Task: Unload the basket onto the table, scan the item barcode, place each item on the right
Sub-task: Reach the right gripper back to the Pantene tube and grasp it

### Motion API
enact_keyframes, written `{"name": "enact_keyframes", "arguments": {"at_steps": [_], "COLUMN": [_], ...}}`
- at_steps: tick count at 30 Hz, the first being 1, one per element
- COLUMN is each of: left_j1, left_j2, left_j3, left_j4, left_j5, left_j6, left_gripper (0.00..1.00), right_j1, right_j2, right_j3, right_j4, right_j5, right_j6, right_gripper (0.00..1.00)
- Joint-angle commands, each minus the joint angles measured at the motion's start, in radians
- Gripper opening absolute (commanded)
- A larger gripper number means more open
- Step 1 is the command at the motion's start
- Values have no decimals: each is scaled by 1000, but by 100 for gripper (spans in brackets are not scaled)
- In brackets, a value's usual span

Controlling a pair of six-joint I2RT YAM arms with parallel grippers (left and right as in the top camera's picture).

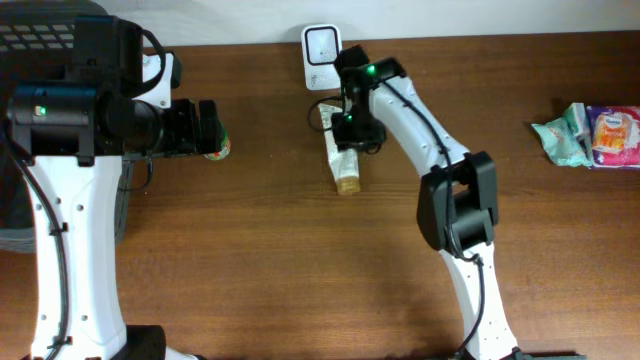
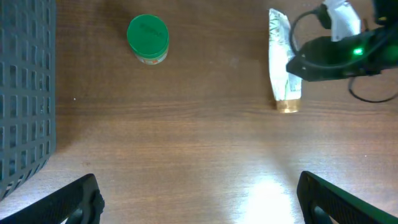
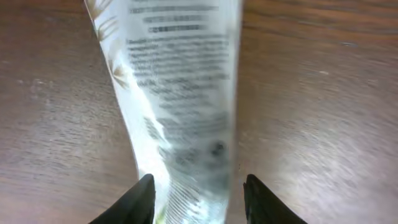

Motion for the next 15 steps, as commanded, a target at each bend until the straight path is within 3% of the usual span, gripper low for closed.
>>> {"name": "enact_keyframes", "arguments": {"at_steps": [1,4,6,9,15], "left_j1": [5,5,5,5,4], "left_j2": [-17,-17,-17,-17,-17], "left_j3": [2,2,2,2,2], "left_j4": [-1,-1,-1,-1,-1], "left_j5": [10,10,10,10,10], "left_j6": [-8,-8,-8,-8,-8], "left_gripper": [99,99,99,99,99], "right_j1": [16,49,95,161,218], "right_j2": [-41,-41,-40,-16,-3], "right_j3": [150,288,297,246,18], "right_j4": [-117,-201,-165,-125,111], "right_j5": [103,112,208,370,573], "right_j6": [-9,-36,-58,-55,-55], "right_gripper": [50,65,81,83,87]}}
